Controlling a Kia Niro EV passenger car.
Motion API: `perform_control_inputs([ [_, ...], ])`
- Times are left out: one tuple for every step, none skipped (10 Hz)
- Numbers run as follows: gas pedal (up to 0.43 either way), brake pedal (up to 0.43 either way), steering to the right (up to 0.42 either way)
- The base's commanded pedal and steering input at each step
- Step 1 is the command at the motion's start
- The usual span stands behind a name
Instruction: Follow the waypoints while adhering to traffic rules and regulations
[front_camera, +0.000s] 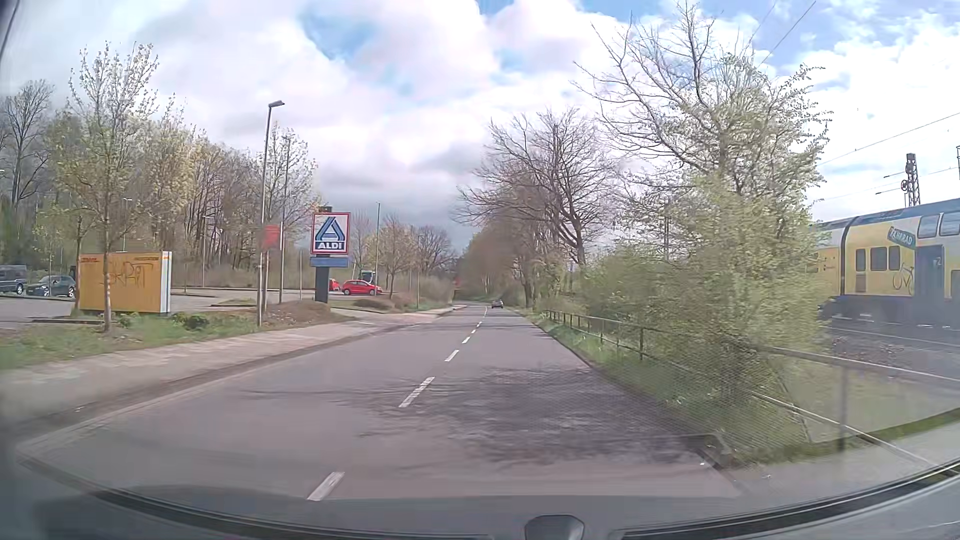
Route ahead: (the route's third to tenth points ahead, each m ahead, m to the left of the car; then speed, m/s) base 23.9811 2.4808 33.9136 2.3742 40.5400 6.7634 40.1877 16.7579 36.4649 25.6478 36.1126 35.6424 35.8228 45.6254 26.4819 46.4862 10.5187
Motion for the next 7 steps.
perform_control_inputs([
  [0.0, 0.25, -0.005],
  [0.0, 0.256, -0.005],
  [0.0, 0.256, -0.005],
  [0.0, 0.256, -0.005],
  [0.0, 0.262, -0.005],
  [0.0, 0.268, -0.004],
  [0.0, 0.268, -0.004],
])
